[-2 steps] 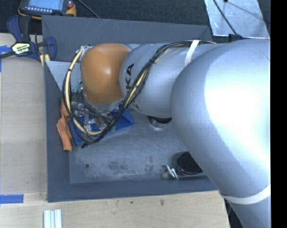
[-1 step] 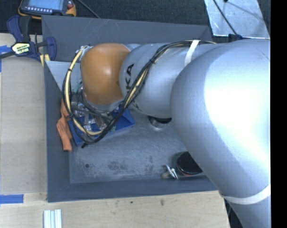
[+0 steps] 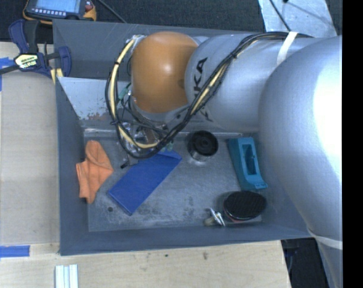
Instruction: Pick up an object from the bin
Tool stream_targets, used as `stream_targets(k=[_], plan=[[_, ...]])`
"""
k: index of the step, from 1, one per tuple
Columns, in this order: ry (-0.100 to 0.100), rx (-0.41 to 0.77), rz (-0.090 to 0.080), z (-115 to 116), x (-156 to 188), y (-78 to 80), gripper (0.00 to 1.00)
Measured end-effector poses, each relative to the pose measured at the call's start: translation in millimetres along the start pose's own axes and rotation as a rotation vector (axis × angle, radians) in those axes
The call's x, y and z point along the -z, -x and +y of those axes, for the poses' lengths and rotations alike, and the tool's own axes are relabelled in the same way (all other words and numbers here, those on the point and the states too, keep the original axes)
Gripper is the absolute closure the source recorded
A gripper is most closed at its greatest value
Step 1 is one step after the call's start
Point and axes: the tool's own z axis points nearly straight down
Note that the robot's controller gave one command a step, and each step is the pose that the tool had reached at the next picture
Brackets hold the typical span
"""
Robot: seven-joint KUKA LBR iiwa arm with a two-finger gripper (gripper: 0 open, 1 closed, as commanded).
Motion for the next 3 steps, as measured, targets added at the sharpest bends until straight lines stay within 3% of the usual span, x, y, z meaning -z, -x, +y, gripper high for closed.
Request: stream_targets(k=[1,2,3], plan=[[-0.002,-0.026,-0.004,31.8,-60.3,-45.3,0.0],[0.002,-0.028,-0.012,32.9,-55.6,-42.3,1.0],[0.0,-0.029,-0.004,31.9,-59.1,-45.1,0.0]])
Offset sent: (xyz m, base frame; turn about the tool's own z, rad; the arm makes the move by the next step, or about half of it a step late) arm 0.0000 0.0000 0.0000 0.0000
